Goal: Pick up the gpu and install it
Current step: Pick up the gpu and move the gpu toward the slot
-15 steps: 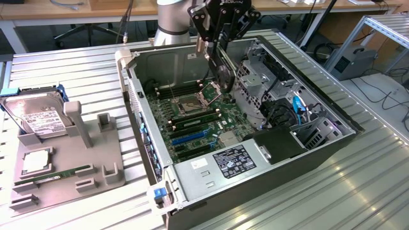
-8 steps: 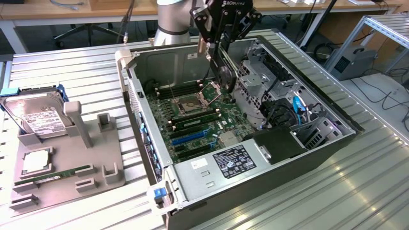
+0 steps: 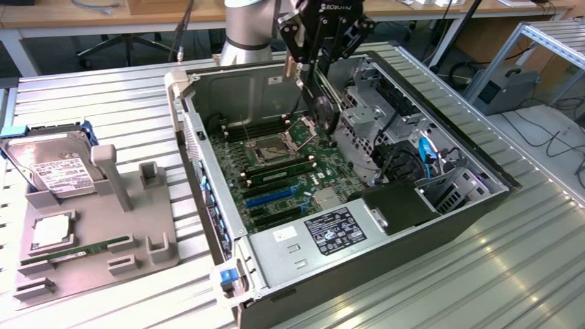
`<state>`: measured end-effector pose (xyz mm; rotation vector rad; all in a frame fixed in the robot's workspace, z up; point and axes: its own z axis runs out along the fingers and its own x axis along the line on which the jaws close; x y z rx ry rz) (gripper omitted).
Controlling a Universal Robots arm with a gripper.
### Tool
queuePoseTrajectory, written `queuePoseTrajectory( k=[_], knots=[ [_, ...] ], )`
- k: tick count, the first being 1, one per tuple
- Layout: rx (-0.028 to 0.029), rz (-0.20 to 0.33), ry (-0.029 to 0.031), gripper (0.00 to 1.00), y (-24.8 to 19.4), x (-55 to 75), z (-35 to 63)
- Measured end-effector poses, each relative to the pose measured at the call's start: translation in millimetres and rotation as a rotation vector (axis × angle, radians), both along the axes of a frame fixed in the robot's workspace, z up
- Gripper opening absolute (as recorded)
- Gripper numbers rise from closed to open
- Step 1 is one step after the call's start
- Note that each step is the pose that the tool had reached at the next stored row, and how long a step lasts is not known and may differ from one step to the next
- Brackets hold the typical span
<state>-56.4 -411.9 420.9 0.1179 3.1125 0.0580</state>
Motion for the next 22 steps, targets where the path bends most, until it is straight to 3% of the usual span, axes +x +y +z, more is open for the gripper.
queuePoseTrajectory(
  k=[22],
  knots=[
    [-0.0012,0.000,-0.0001,0.27,0.0,8.3,-5.0]
  ],
)
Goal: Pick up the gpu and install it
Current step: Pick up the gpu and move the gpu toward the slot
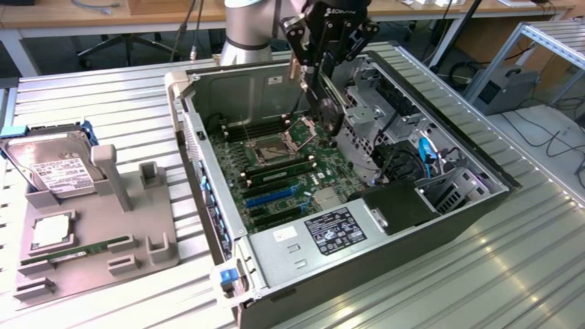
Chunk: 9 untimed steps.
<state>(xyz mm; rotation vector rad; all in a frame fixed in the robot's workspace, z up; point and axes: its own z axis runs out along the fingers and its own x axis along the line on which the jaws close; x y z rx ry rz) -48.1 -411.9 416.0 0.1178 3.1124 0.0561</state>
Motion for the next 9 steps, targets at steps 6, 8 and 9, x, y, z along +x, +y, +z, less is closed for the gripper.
queuePoseTrajectory(
  k=[6,8,9],
  knots=[
    [-0.0001,0.000,0.0000,0.27,0.0,1.7,-1.0],
    [-0.0002,0.000,0.0001,0.27,0.0,2.2,-1.3],
    [-0.0001,0.000,0.0000,0.27,0.0,2.5,-1.5]
  ],
)
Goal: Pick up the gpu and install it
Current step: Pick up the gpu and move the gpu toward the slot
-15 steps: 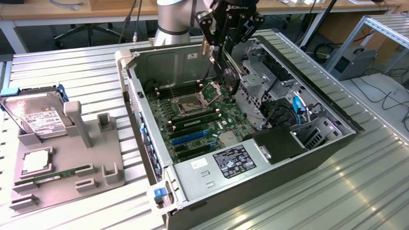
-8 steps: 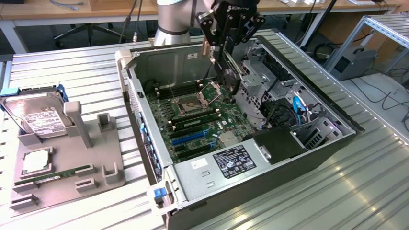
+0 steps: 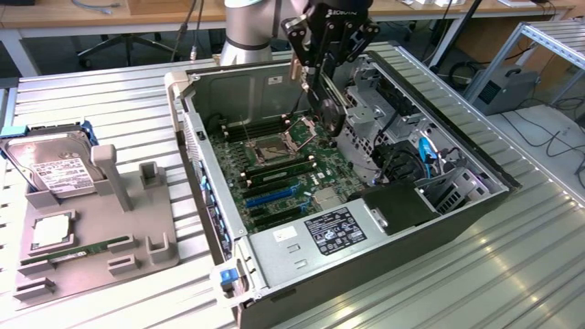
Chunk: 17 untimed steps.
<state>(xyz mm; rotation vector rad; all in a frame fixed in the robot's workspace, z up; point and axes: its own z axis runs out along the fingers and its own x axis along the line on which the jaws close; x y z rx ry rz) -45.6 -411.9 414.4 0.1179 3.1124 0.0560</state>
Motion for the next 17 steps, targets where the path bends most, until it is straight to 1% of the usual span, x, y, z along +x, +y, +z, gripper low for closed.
queuePoseTrajectory(
  k=[7,17],
  knots=[
    [0.0000,0.000,0.0000,0.27,0.0,2.7,-1.4],
    [-0.0005,0.000,0.0000,0.27,0.0,11.4,-3.2]
  ],
)
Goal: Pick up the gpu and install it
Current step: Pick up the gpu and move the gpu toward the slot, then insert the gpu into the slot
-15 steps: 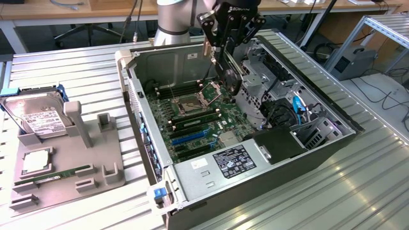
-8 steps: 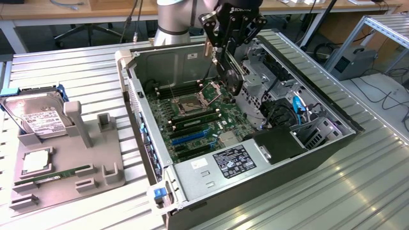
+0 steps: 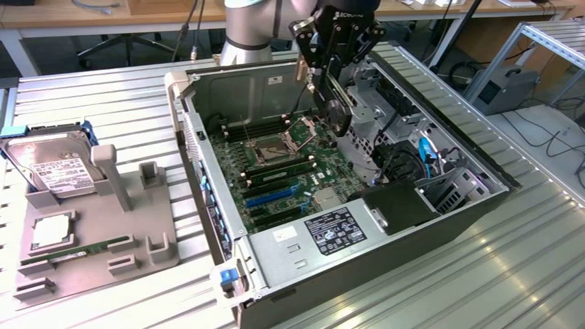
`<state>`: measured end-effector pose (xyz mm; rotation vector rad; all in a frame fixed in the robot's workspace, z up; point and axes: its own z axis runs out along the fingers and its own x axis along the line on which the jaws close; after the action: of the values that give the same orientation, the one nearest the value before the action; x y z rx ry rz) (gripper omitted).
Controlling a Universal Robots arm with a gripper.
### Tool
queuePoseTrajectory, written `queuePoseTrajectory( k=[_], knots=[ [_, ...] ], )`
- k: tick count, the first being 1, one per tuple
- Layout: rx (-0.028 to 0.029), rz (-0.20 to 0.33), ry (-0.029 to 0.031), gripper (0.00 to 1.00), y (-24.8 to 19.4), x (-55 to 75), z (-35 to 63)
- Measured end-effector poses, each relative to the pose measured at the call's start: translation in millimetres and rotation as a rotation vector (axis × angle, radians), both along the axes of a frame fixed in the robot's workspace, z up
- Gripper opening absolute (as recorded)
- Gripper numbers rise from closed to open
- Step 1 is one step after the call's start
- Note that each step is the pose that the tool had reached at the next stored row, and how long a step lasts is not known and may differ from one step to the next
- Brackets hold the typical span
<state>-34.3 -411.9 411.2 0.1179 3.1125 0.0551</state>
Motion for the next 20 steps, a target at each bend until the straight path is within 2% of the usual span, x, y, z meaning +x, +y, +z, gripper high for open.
queuePoseTrajectory(
  k=[20],
  knots=[
    [0.0000,0.010,0.0000,0.27,0.0,4.0,-0.5]
  ],
)
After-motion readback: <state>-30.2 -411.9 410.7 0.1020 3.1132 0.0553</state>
